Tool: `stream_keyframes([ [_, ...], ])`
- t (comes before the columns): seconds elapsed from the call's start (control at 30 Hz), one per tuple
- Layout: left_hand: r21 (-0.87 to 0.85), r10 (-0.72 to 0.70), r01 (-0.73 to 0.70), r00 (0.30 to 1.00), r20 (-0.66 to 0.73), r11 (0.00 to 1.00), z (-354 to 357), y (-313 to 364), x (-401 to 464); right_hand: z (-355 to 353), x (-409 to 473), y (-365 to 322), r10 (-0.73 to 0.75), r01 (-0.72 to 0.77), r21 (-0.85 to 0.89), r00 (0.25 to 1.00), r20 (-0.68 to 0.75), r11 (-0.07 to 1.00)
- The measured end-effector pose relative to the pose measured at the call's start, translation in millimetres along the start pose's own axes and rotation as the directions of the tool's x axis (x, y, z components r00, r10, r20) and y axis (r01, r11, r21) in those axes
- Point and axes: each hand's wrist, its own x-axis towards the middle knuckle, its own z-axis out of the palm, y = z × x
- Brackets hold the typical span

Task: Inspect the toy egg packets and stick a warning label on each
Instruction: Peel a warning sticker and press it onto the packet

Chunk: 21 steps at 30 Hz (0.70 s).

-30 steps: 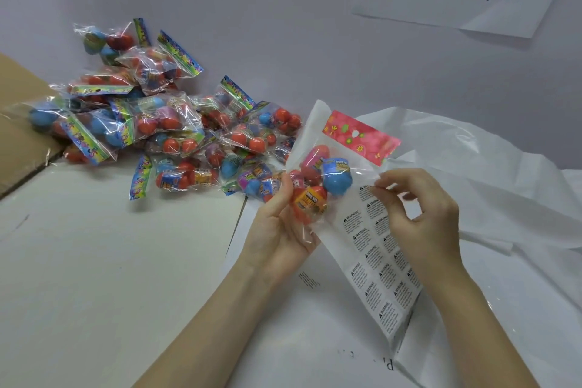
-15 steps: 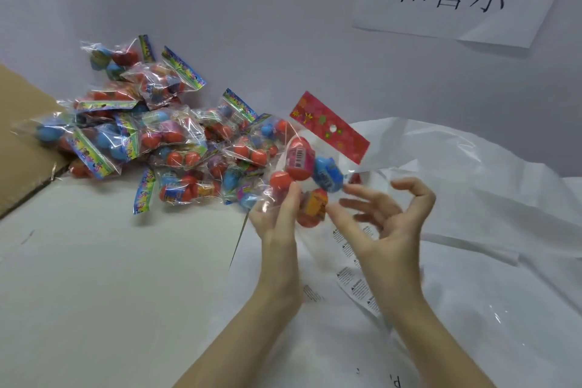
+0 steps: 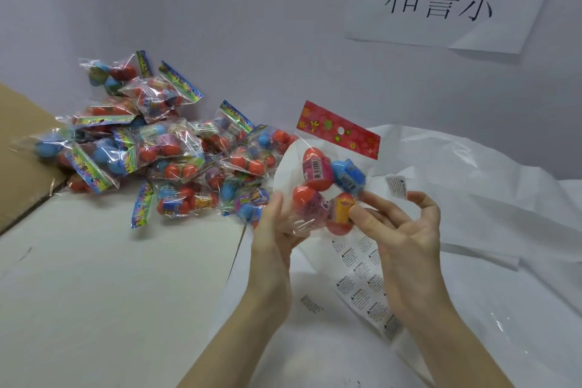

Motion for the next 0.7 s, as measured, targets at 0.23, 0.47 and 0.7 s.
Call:
stream_keyframes([
  [0.23, -0.084, -0.196, 0.212, 0.967, 0.164, 0.974, -8.0, 6.0, 2.3, -8.9, 4.9, -1.5, -0.049, 0.050, -0.019, 0.999, 0.016, 0.999],
  [0.47, -0.136, -0.169, 0.199, 0.965, 0.201, 0.971, -6.9, 8.1, 1.9, -11.5, 6.9, -1.8, -0.034, 0.035, -0.010, 0.999, 0.025, 0.999],
  [0.7, -0.090, -0.150, 0.178, 0.956, 0.251, 0.980, -7.8, 9.4, -0.7, -11.0, 7.3, -5.4, -0.002, 0.002, 0.034, 1.000, 0.016, 0.999],
])
